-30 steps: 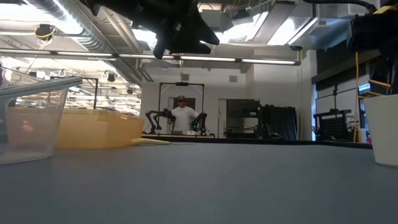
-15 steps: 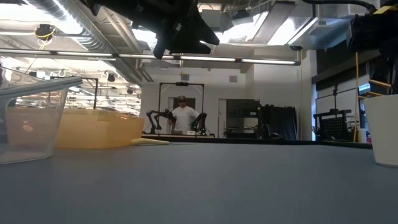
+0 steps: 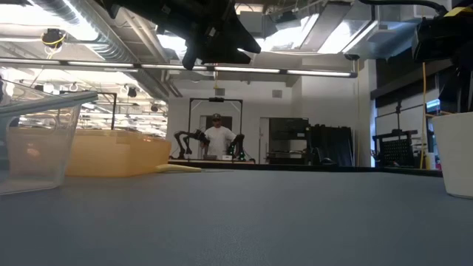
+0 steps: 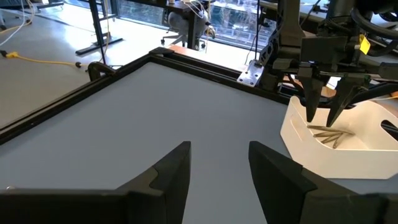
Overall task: Sort silverware by color (type)
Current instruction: Put the yellow knife into the orange bin
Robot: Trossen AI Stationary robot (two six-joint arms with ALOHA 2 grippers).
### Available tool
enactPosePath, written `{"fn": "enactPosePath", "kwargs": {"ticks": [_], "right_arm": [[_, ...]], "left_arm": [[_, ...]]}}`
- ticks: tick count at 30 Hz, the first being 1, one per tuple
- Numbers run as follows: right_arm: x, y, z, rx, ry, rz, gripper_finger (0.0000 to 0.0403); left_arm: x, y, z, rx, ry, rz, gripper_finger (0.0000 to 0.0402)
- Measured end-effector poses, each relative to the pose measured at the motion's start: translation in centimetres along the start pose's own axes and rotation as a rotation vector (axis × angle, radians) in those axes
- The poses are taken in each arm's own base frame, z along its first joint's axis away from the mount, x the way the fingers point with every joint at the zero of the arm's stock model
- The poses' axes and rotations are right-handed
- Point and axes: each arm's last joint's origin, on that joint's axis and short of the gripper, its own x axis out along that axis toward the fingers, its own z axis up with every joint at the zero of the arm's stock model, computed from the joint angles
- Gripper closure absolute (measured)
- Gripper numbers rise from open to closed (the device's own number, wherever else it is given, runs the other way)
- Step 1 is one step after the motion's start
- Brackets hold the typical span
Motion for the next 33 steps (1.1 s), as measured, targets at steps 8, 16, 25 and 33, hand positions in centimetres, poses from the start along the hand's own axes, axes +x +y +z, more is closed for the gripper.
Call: {"fn": "enactPosePath", "kwargs": {"ticks": [8, 16, 25, 33], "right_arm": [[-0.2, 0.1, 0.0, 0.0, 0.032, 0.021, 0.0284], [-2.8, 1.8, 1.3, -0.08, -0.005, 0.066, 0.0284], [-6.6, 3.4, 3.7, -0.234, -0.277, -0.016, 0.0285], [-7.5, 3.7, 5.4, -0.329, -0.426, -0.073, 0.0285]], "left_arm": [[0.0, 0.1, 0.1, 0.0, -0.003, 0.001, 0.0245], [0.9, 0.7, 1.4, -0.013, 0.02, -0.116, 0.0245], [2.3, 2.8, 5.4, 0.071, 0.146, -0.083, 0.0245], [2.5, 6.7, 8.1, 0.096, 0.367, 0.064, 0.0245]]}}
